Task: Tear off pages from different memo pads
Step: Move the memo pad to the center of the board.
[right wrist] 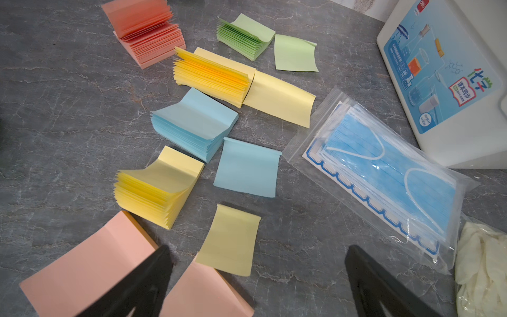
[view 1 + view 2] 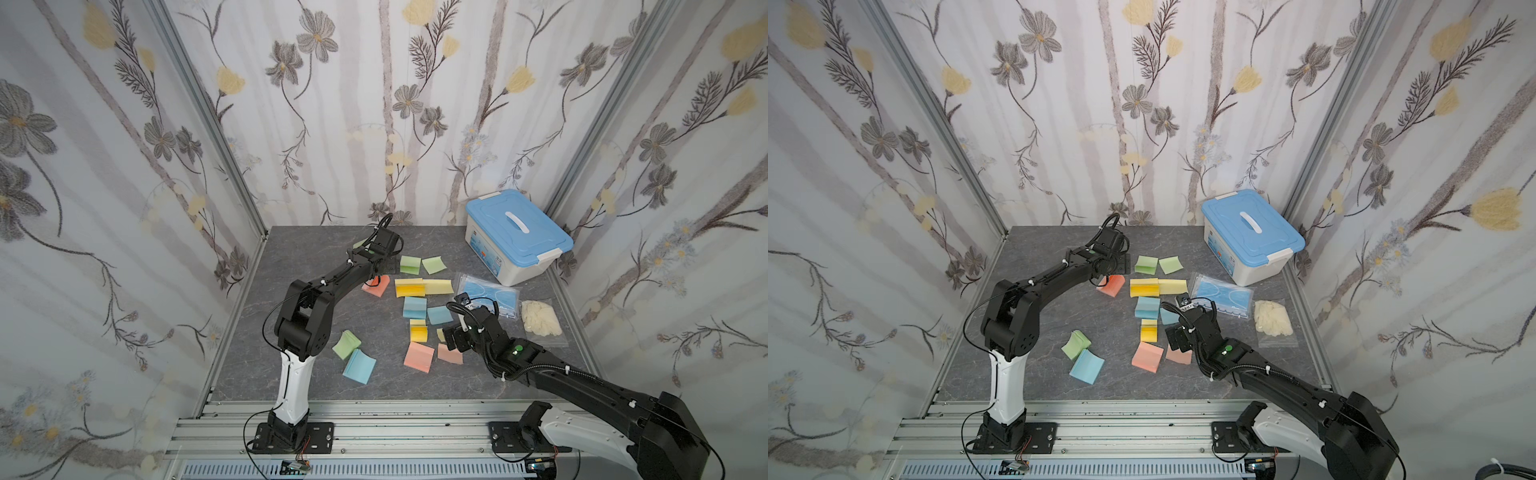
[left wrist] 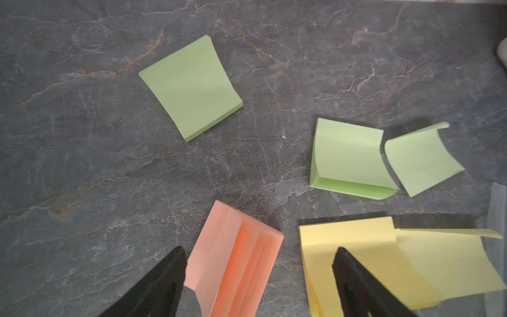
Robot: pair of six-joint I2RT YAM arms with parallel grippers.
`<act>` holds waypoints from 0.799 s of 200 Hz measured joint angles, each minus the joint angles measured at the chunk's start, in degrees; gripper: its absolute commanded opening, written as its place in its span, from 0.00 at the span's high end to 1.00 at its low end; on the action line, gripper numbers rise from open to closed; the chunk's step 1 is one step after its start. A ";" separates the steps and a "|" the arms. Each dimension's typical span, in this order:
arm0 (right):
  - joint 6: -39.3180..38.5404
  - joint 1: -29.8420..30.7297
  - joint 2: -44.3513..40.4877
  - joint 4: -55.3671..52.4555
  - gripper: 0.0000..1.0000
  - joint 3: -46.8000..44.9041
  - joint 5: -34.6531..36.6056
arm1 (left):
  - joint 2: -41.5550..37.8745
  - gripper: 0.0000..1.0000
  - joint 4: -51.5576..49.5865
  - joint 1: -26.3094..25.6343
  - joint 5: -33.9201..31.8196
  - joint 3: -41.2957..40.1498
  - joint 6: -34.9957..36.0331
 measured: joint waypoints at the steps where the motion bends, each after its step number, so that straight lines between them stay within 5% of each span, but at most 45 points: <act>1: 0.00 0.00 0.07 0.00 0.00 0.02 0.00 | 0.17 0.13 -0.11 0.02 0.00 0.22 0.09; 32: 0.00 0.00 1.60 0.00 0.00 0.61 -0.81 | 6.58 0.16 -3.74 1.36 0.35 7.02 2.67; 70: 0.00 0.00 3.48 -0.02 0.00 1.29 -1.25 | 8.24 0.21 -5.62 2.08 1.70 4.35 3.21; 160: -0.02 0.22 6.51 -0.46 0.00 2.67 -2.60 | -8.00 0.30 4.96 2.97 7.19 -24.33 0.70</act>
